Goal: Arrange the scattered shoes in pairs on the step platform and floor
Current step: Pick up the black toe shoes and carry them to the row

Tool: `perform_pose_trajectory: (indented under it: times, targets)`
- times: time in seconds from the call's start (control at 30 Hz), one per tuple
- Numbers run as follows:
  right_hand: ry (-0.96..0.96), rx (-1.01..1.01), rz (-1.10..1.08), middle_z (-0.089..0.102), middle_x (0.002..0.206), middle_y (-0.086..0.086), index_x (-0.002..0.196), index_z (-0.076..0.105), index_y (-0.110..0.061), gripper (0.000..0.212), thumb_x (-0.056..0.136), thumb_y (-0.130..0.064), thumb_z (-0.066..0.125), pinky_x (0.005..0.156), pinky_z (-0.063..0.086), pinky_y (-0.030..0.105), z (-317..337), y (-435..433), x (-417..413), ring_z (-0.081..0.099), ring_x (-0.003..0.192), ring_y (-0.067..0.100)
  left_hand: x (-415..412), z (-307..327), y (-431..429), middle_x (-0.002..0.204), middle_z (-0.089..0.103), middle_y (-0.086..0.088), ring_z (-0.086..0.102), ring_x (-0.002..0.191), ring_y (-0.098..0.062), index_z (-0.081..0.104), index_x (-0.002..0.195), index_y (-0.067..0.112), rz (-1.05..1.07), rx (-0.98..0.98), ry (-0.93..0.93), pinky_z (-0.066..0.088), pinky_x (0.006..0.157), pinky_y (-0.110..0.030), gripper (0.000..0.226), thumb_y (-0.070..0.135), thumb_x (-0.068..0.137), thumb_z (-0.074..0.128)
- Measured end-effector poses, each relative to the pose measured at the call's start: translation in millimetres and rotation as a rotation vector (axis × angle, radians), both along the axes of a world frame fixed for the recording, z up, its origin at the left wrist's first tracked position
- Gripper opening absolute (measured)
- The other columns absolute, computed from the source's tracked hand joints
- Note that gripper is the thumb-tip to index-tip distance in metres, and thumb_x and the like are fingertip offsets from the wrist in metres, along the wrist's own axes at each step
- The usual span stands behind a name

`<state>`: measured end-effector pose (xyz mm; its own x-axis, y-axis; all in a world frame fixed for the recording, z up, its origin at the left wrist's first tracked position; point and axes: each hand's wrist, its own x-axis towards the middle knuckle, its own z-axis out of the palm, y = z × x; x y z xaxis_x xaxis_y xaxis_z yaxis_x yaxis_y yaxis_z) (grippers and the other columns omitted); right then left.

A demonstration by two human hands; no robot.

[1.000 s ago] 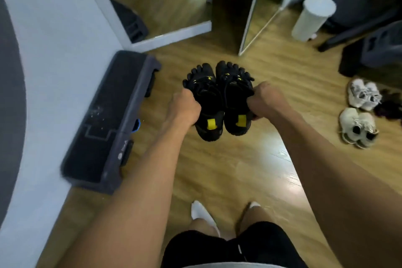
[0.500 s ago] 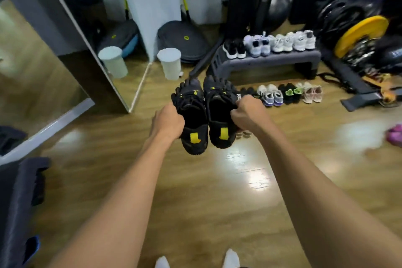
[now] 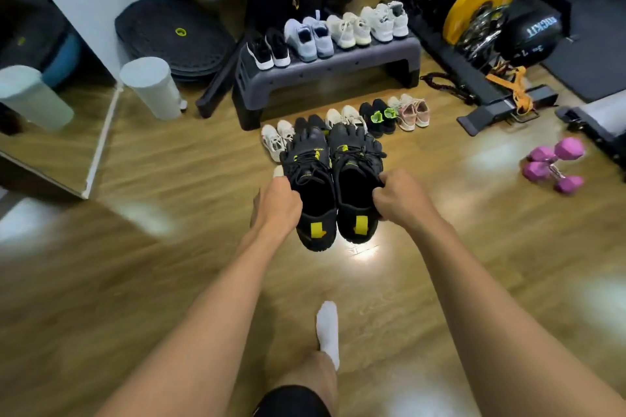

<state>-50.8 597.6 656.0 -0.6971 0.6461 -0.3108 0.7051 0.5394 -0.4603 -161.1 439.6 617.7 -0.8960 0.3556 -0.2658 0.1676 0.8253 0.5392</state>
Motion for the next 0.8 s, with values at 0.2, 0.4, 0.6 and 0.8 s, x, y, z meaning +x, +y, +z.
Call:
perform_pose_trajectory:
  times: [0.2, 0.4, 0.6, 0.8]
  targets:
    - [-0.051, -0.013, -0.001, 0.051, 0.07, 0.015, 0.072, 0.052, 0.0, 0.009, 0.074, 0.003, 0.044, 0.05, 0.026, 0.03, -81, 114, -51, 0.044, 0.07, 0.033, -42, -83, 114, 0.104, 0.06, -0.026, 0.053, 0.089, -0.041, 0.056, 0.097, 0.002, 0.032, -0.049, -0.056, 0.032, 0.069, -0.032, 0.019, 0.008, 0.086, 0.042]
    - [-0.099, -0.055, -0.038, 0.054, 0.074, 0.014, 0.08, 0.057, -0.004, 0.017, 0.073, 0.004, 0.044, 0.057, 0.034, 0.031, -162, 202, -103, 0.048, 0.074, 0.034, -87, -151, 204, 0.106, 0.061, -0.026, 0.054, 0.094, -0.043, 0.054, 0.108, 0.007, 0.045, -0.105, -0.149, 0.034, 0.07, -0.035, 0.026, 0.005, 0.086, 0.041]
    - [-0.187, -0.098, -0.011, 0.064, 0.092, 0.017, 0.095, 0.061, -0.006, 0.028, 0.076, 0.004, 0.042, 0.066, 0.04, 0.032, -250, 272, -164, 0.055, 0.089, 0.037, -138, -240, 272, 0.103, 0.063, -0.025, 0.057, 0.094, -0.042, 0.055, 0.11, 0.006, 0.098, -0.154, -0.205, 0.033, 0.069, -0.033, 0.025, 0.006, 0.089, 0.041]
    - [-0.291, -0.171, 0.035, 0.065, 0.104, 0.017, 0.106, 0.062, -0.009, 0.036, 0.077, 0.002, 0.043, 0.082, 0.05, 0.038, -351, 327, -236, 0.057, 0.101, 0.038, -190, -345, 315, 0.107, 0.06, -0.025, 0.055, 0.1, -0.043, 0.053, 0.117, 0.009, 0.182, -0.193, -0.307, 0.038, 0.074, -0.041, 0.029, 0.009, 0.091, 0.041]
